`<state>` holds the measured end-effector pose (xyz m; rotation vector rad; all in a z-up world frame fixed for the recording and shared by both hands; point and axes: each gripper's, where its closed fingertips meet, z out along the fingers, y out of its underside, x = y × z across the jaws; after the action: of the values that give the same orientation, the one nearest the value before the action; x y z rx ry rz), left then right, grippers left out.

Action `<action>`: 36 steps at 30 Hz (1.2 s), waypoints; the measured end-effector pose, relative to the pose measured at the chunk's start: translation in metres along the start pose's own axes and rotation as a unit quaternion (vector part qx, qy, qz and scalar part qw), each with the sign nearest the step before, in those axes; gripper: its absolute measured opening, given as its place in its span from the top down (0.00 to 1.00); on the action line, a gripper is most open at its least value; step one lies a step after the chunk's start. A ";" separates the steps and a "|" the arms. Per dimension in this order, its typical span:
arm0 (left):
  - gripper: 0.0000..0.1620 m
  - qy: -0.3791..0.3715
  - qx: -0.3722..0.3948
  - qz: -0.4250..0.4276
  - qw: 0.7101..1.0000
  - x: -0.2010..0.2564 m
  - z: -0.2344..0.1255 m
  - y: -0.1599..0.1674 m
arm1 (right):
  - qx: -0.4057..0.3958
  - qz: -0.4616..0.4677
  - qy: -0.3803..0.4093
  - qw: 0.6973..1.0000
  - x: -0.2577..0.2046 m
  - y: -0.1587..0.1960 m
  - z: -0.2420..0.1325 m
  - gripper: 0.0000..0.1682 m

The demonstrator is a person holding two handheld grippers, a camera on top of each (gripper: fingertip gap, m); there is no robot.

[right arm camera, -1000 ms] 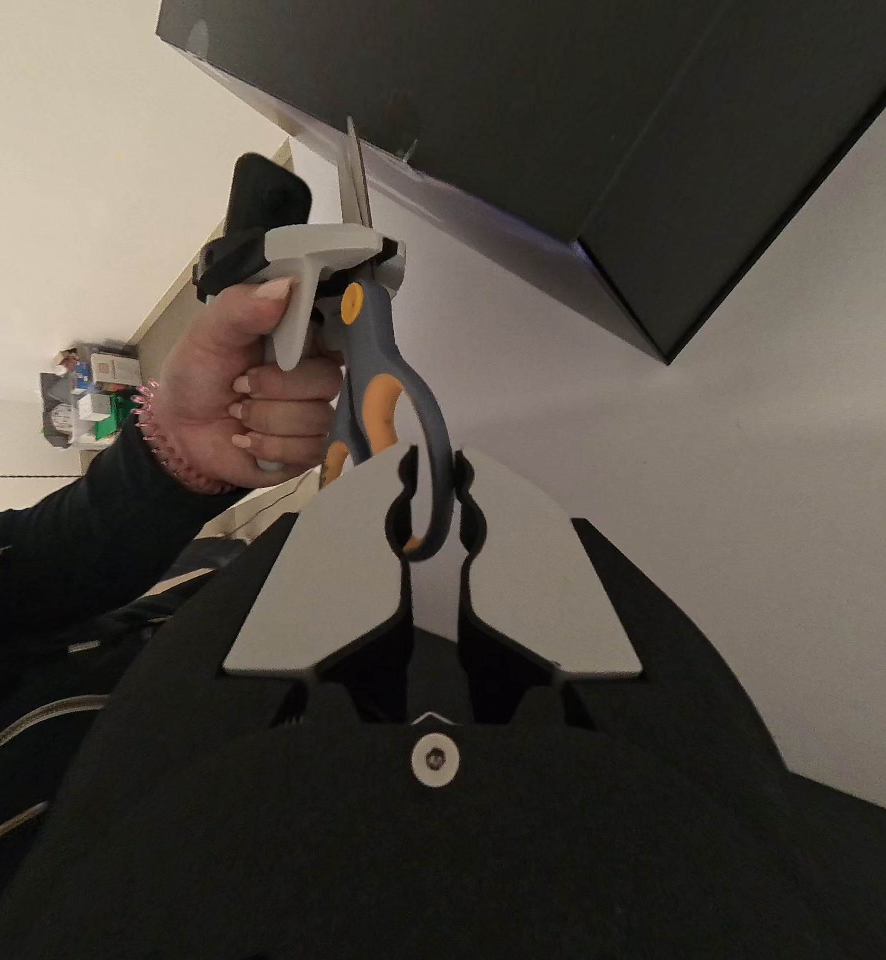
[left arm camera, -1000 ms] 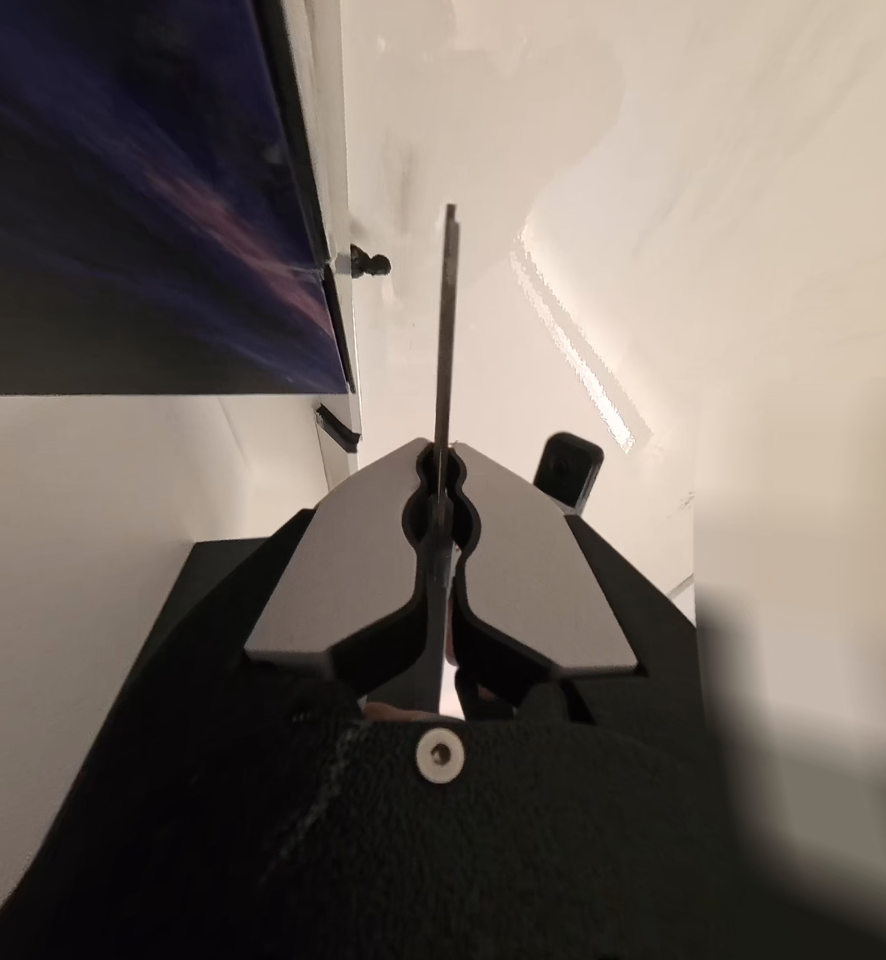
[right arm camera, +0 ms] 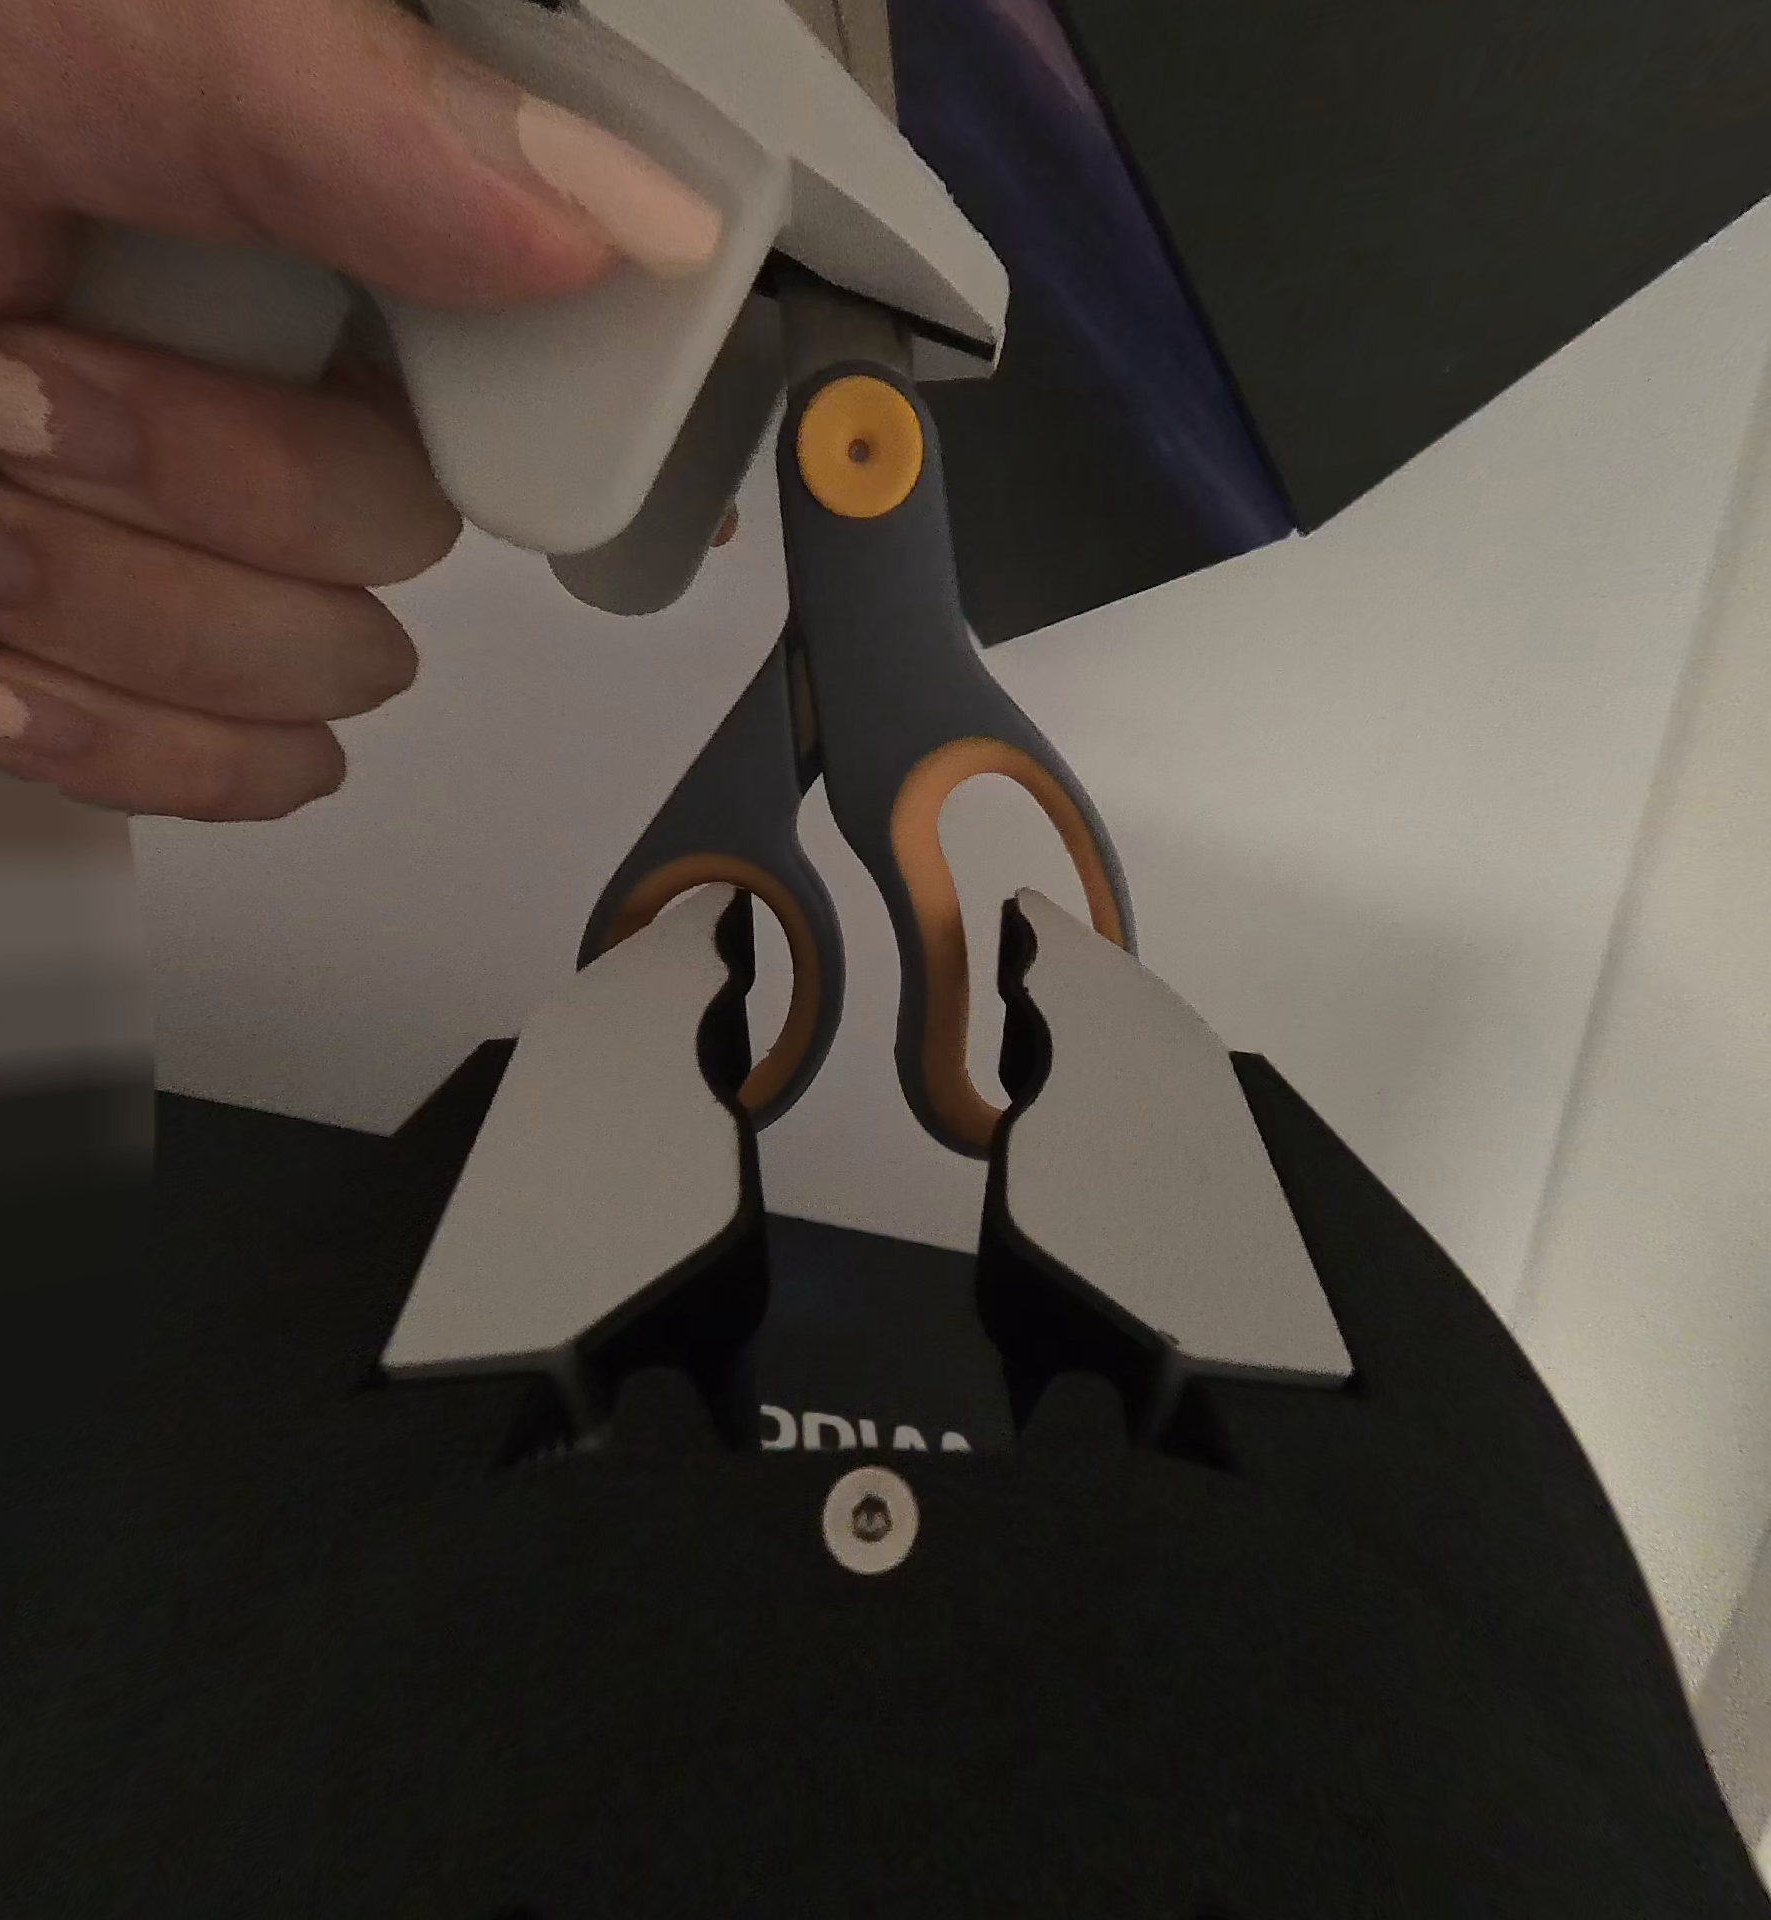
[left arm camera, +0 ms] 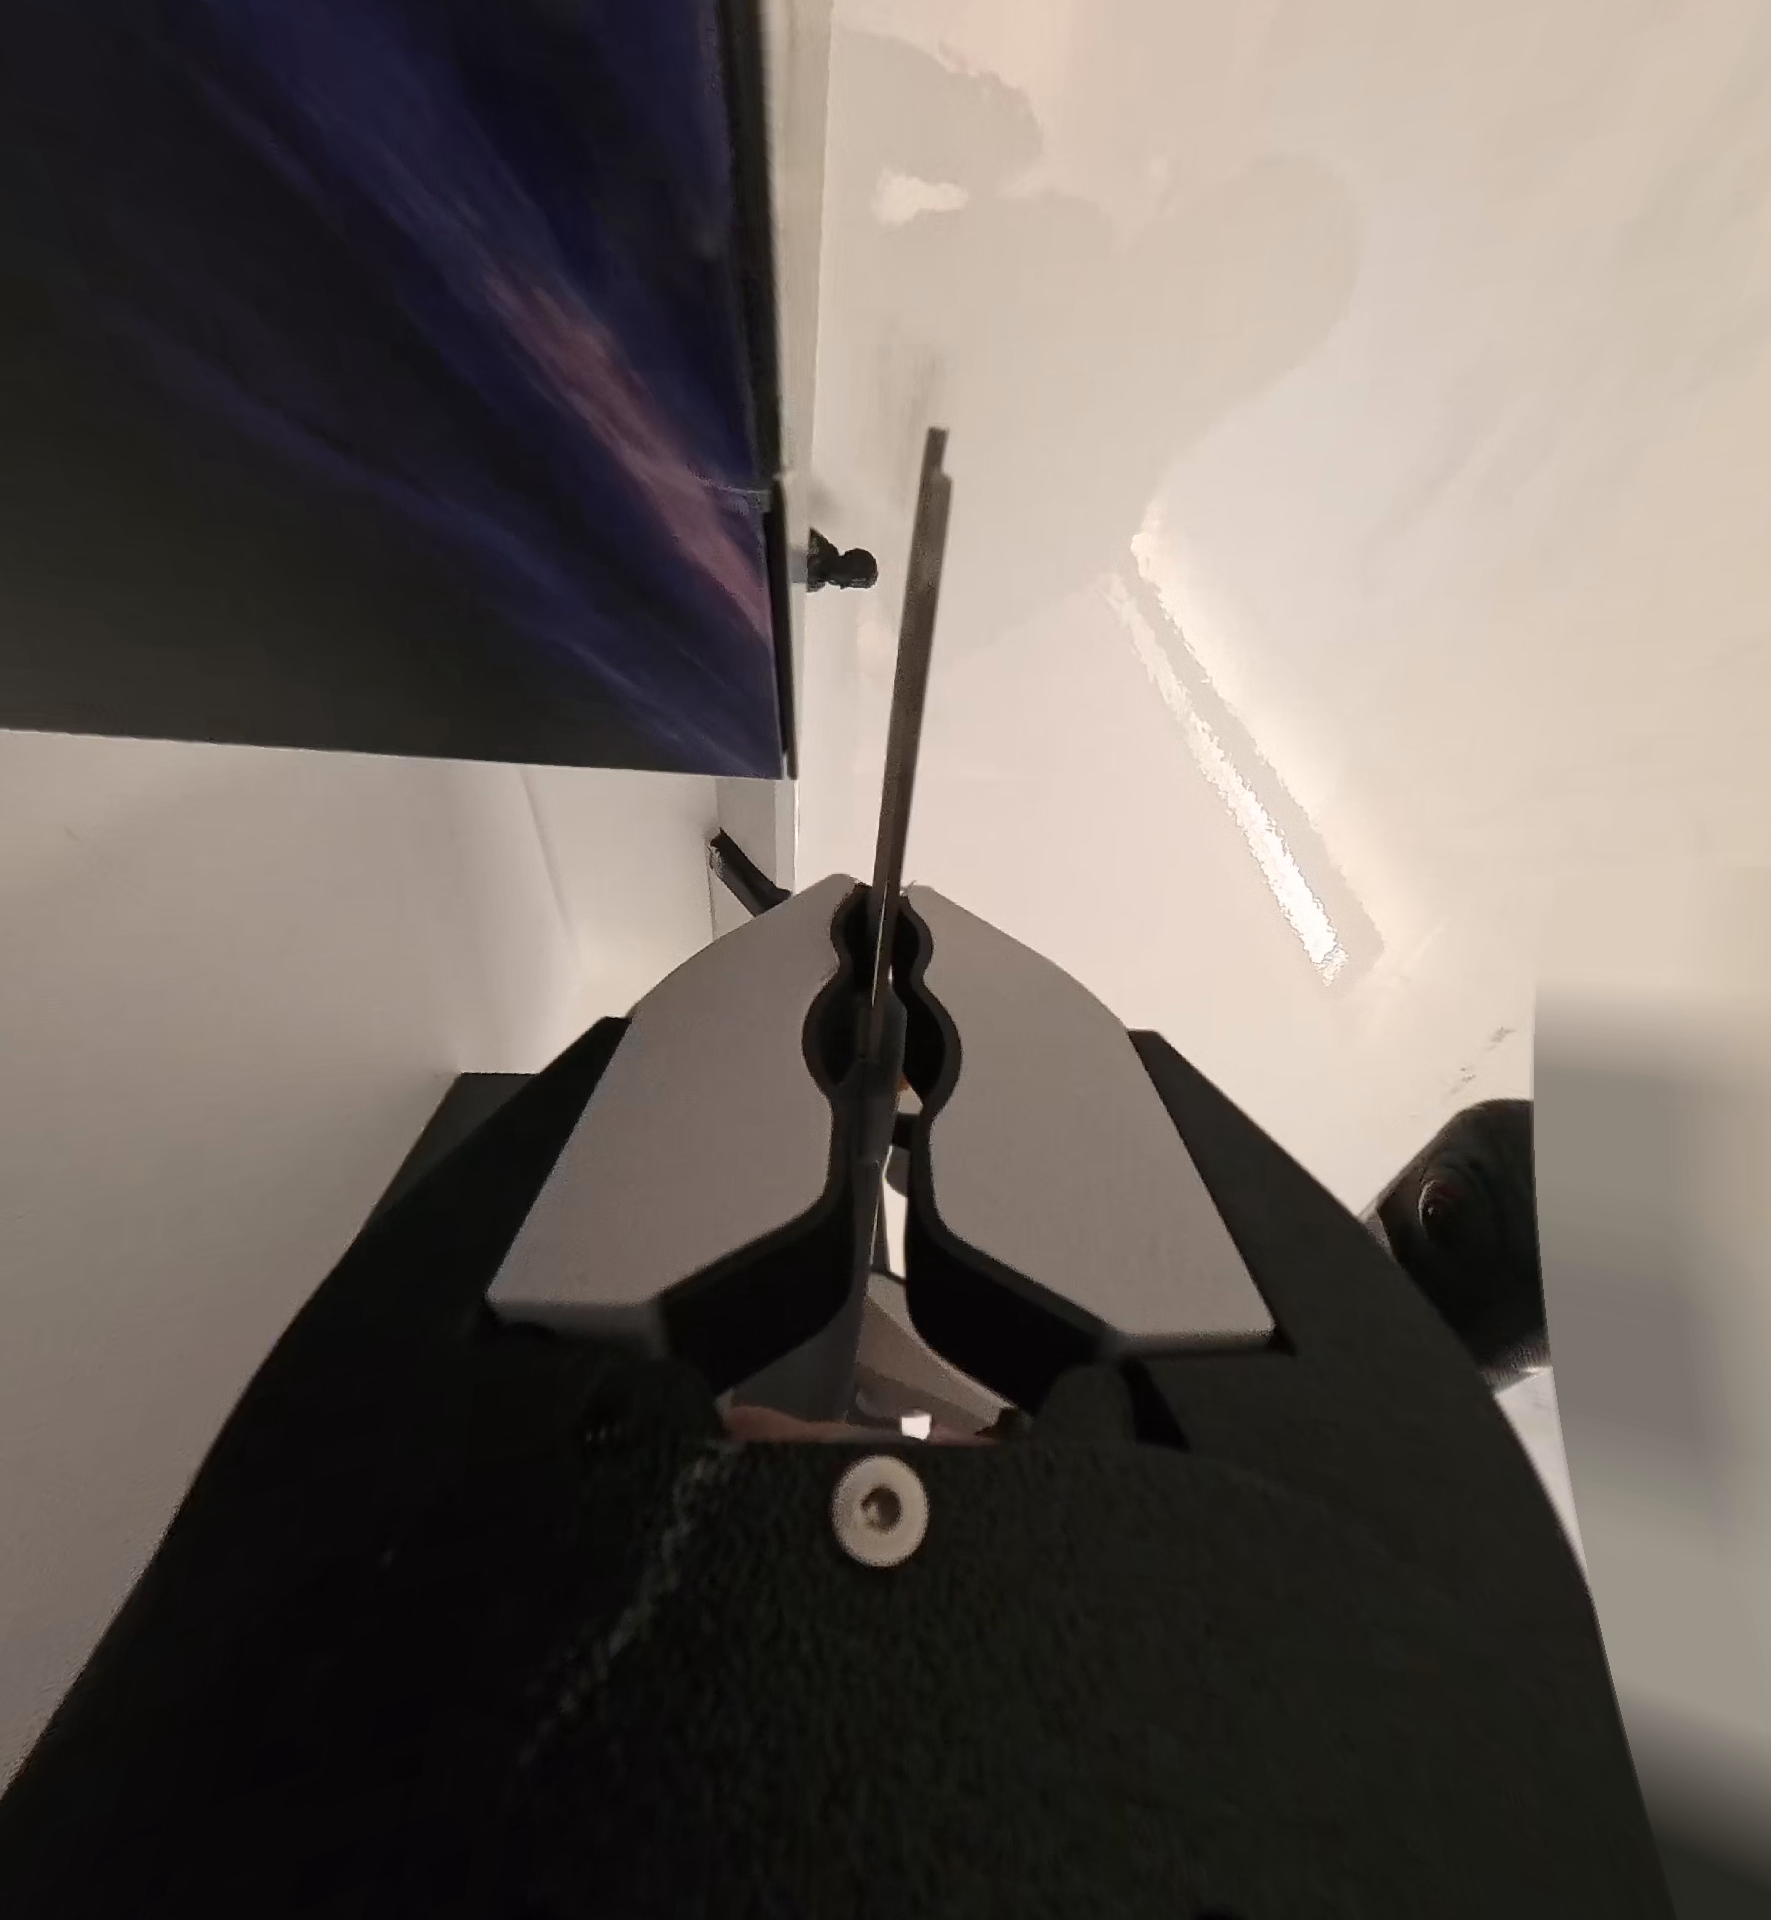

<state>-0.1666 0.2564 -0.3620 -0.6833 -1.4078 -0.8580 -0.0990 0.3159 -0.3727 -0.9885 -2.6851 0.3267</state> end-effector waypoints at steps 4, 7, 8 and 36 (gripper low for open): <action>0.99 -0.001 0.001 -0.019 1.000 -0.007 0.002 0.001 | -0.029 -0.013 0.003 0.999 0.004 0.007 0.006 0.72; 0.99 0.001 -0.002 -0.021 1.000 -0.009 0.004 0.001 | -0.033 -0.019 0.009 0.999 0.008 0.008 0.006 0.72; 0.99 0.002 -0.003 -0.022 1.000 -0.011 0.007 0.001 | -0.032 -0.021 0.011 0.999 0.009 0.009 0.006 0.72; 1.00 0.001 -0.018 -0.040 0.999 -0.003 0.011 0.009 | -0.065 -0.055 0.018 0.996 0.018 0.018 0.000 0.56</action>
<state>-0.1648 0.2711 -0.3634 -0.6560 -1.4279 -0.9493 -0.1010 0.3410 -0.3752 -0.8688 -2.7431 0.1120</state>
